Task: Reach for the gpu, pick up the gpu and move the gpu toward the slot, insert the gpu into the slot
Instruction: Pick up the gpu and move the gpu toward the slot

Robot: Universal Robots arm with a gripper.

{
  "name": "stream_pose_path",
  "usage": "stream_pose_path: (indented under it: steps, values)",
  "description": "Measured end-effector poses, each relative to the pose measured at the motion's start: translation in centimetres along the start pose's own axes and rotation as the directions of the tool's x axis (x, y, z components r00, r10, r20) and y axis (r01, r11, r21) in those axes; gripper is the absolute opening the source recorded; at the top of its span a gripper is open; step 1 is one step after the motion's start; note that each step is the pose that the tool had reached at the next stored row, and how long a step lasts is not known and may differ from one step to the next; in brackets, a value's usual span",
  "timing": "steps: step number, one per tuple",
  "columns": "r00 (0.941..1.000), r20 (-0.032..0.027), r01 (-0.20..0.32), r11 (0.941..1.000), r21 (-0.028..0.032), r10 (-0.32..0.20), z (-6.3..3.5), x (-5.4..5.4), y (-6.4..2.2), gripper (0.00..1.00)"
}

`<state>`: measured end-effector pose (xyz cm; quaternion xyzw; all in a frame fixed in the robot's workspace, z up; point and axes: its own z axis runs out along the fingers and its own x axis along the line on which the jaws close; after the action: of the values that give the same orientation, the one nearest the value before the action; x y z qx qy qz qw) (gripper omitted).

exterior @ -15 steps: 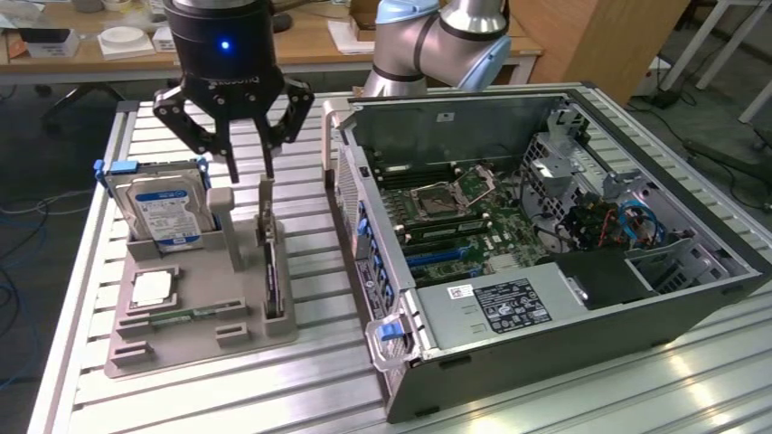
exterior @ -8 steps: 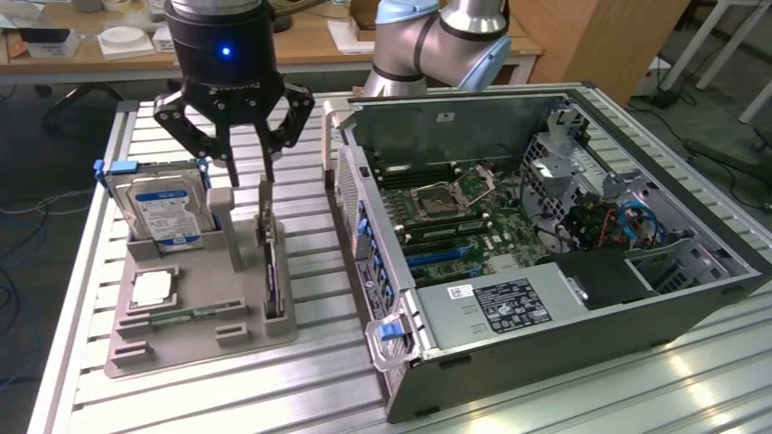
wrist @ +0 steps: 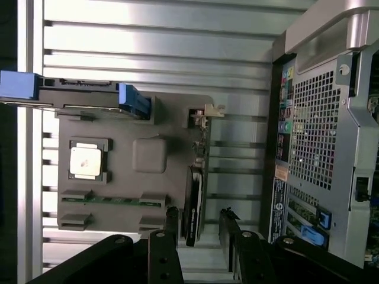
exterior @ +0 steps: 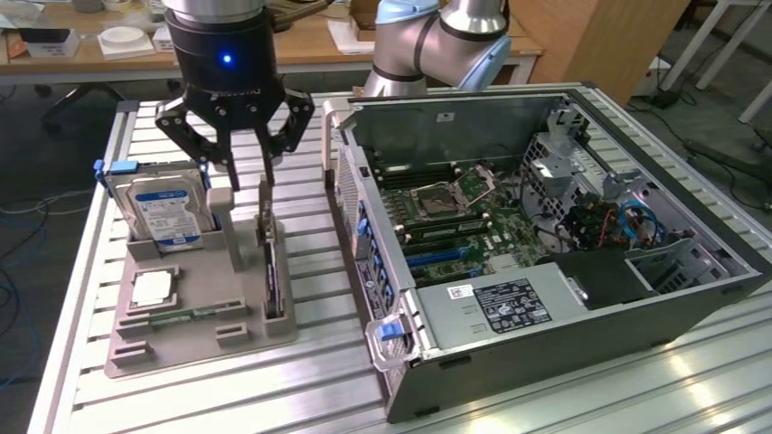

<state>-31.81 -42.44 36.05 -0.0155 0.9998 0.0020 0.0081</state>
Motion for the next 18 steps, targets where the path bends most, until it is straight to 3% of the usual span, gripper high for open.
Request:
stream_pose_path:
  steps: [18]
  values:
    - [1.0, 0.0, 0.0, 1.0, 0.0001, 0.0, 1.21, 0.0, -0.02, 0.41]
